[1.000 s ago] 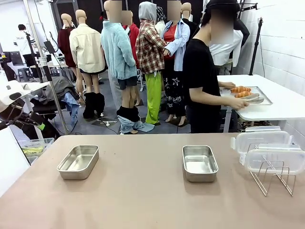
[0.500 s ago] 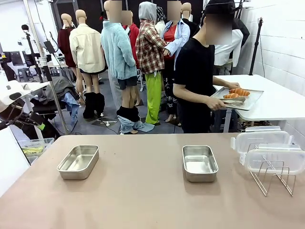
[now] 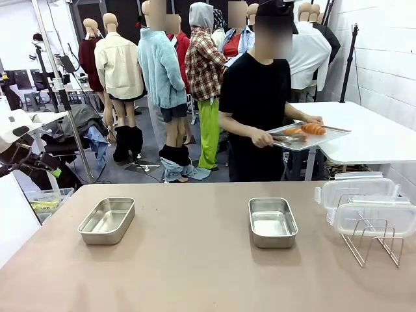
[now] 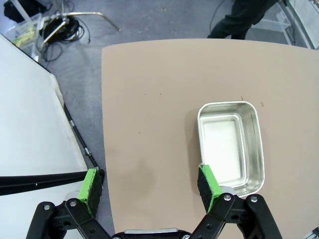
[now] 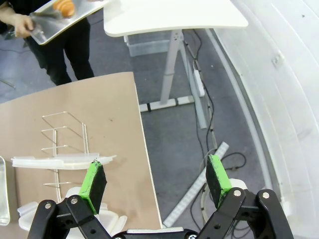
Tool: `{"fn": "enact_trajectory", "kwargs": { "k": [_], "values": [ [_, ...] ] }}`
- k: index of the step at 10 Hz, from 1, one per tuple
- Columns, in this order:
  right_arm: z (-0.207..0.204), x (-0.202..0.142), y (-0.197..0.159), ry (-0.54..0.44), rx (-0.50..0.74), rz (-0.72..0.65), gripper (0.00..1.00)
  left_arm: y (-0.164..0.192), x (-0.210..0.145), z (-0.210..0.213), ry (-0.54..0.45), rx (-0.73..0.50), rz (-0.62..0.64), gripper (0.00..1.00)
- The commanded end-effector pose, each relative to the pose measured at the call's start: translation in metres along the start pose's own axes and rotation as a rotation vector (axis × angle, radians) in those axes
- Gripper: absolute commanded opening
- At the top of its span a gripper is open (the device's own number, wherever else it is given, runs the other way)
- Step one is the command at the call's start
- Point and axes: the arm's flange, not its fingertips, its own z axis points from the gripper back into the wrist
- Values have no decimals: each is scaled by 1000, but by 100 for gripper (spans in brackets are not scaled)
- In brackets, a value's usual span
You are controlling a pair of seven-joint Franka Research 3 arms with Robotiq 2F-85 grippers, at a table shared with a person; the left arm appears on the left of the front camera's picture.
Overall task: Place the bread in airtight containers.
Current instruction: Lift both Airtight Container.
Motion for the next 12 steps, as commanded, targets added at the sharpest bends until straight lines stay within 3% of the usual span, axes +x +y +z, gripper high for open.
{"fn": "enact_trajectory", "kwargs": {
  "k": [1,12],
  "values": [
    [-1,-1,-1,4,-5,8,100,3,0,-1,-11,4,3,100],
    [-1,-1,-1,4,-5,8,100,3,0,-1,-11,4,3,100]
  ]
}}
